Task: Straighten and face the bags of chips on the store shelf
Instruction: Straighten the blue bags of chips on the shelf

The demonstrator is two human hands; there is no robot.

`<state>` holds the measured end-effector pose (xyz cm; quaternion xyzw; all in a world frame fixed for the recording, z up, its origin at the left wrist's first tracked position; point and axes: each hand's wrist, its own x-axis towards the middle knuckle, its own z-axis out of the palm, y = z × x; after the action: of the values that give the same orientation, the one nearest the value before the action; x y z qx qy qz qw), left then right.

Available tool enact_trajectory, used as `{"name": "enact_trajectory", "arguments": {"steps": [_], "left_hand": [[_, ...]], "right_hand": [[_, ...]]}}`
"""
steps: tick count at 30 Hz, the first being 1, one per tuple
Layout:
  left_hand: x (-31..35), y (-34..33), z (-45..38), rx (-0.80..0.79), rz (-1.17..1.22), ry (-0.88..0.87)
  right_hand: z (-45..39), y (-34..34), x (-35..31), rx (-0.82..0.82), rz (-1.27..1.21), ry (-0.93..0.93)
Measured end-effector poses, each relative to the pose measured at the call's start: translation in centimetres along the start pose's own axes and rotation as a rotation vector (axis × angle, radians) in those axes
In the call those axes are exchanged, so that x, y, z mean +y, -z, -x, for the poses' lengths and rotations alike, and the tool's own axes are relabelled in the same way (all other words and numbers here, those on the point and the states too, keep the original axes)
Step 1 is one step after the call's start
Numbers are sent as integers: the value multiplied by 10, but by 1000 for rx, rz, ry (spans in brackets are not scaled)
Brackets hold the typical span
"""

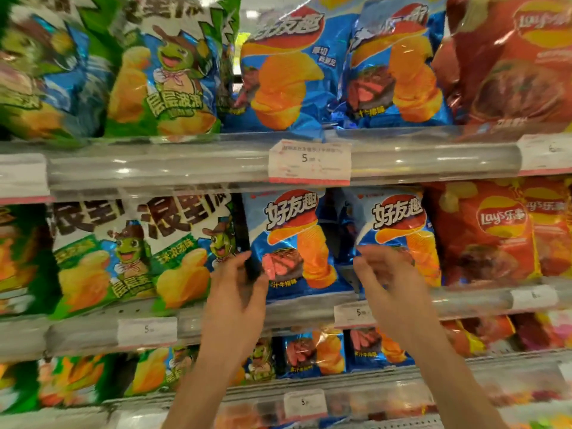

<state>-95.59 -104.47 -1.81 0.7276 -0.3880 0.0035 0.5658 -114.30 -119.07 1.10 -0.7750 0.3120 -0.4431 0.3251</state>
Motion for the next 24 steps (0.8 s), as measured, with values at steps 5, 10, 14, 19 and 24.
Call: {"name": "enact_trajectory", "arguments": {"steps": [5, 10, 14, 19, 24], "left_hand": [[13, -20, -19, -90, -37, 11], [27, -36, -45, -49, 124, 153], [30, -44, -66, -29, 188, 183], [22, -51, -78, -61, 241, 177], [11, -58, -79, 7, 256, 156]], "right_hand": [[-51, -52, -17, -218, 19, -75], [-70, -74, -4, -333, -157, -256], [-71, -75, 1, -285, -245, -262], [-68, -69, 0, -271, -303, -277], [-77, -73, -11, -245, -303, -320]]}}
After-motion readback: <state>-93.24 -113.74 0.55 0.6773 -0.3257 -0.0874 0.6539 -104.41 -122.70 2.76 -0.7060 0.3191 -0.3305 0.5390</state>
